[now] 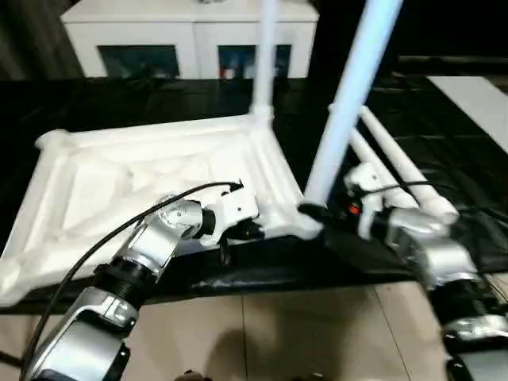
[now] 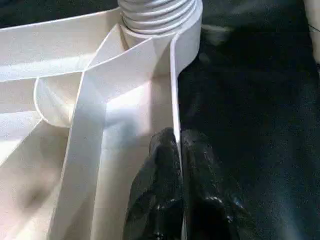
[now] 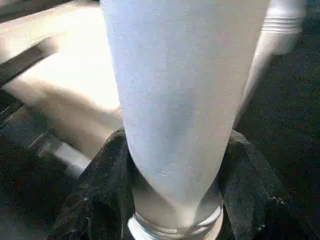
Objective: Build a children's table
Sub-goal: Rotate leg to tighten
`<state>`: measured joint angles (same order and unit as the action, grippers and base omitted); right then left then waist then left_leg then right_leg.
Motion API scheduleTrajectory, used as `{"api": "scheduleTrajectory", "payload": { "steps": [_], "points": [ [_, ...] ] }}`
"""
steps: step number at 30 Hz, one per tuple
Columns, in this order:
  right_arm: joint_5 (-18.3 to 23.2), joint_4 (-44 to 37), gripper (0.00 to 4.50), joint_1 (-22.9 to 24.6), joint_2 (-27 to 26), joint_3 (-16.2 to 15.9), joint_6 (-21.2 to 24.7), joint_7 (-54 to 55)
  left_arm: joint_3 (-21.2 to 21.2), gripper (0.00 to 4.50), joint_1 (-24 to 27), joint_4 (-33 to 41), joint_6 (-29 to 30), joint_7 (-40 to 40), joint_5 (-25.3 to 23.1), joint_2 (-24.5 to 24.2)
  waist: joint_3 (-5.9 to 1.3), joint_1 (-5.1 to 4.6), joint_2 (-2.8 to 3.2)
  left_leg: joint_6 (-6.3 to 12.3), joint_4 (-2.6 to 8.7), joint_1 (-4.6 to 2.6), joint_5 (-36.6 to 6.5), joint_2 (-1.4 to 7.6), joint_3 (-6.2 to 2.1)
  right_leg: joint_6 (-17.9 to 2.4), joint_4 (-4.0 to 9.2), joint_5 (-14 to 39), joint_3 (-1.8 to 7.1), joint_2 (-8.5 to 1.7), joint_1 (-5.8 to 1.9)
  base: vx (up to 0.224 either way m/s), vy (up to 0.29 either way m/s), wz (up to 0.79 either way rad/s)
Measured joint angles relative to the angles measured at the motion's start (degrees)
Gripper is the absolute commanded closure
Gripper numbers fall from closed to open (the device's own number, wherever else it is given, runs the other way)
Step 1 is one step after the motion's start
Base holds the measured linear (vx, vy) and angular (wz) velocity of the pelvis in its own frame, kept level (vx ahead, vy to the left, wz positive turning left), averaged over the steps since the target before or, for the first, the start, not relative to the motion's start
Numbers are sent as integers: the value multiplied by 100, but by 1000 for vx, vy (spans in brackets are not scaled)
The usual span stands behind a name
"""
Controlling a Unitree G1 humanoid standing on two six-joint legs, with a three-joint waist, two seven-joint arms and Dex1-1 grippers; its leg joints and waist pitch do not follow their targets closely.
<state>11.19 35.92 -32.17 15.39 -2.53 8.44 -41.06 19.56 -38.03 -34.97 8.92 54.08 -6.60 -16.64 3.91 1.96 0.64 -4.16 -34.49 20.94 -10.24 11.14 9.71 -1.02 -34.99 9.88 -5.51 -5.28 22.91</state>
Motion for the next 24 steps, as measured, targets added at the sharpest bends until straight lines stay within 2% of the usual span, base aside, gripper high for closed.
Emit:
{"api": "scheduleTrajectory", "payload": {
  "steps": [4,11,18,24],
  "points": [
    [-190,553,249,-403,-673,222,-65,1542,-138,450,-235,-367,387,-685,-42,344,-1,-60,-9,0,-8,-10,0,0,-13,1,21,1,-18,-1,10,-17,3,-3],
    [-251,1481,249,-1084,-1514,645,-309,3869,-475,450,-493,-512,1498,-1874,-26,1210,0,-94,-6,2,1,21,-1,-2,-51,-8,197,-5,-87,-5,-12,0,0,0],
    [-280,1930,249,-1357,-1771,768,-614,4634,-566,450,-505,-386,1868,-2063,45,1354,-2,-122,-11,5,-4,17,-2,-13,-34,-30,194,-27,-63,-12,-5,0,0,0],
    [-341,2249,249,-1538,-1798,785,-822,4533,-572,450,-504,-284,1947,-2036,59,1237,-2,-123,-12,4,1,19,-2,-10,-32,-28,191,-110,-63,-10,9,0,0,0]
  ]
}}
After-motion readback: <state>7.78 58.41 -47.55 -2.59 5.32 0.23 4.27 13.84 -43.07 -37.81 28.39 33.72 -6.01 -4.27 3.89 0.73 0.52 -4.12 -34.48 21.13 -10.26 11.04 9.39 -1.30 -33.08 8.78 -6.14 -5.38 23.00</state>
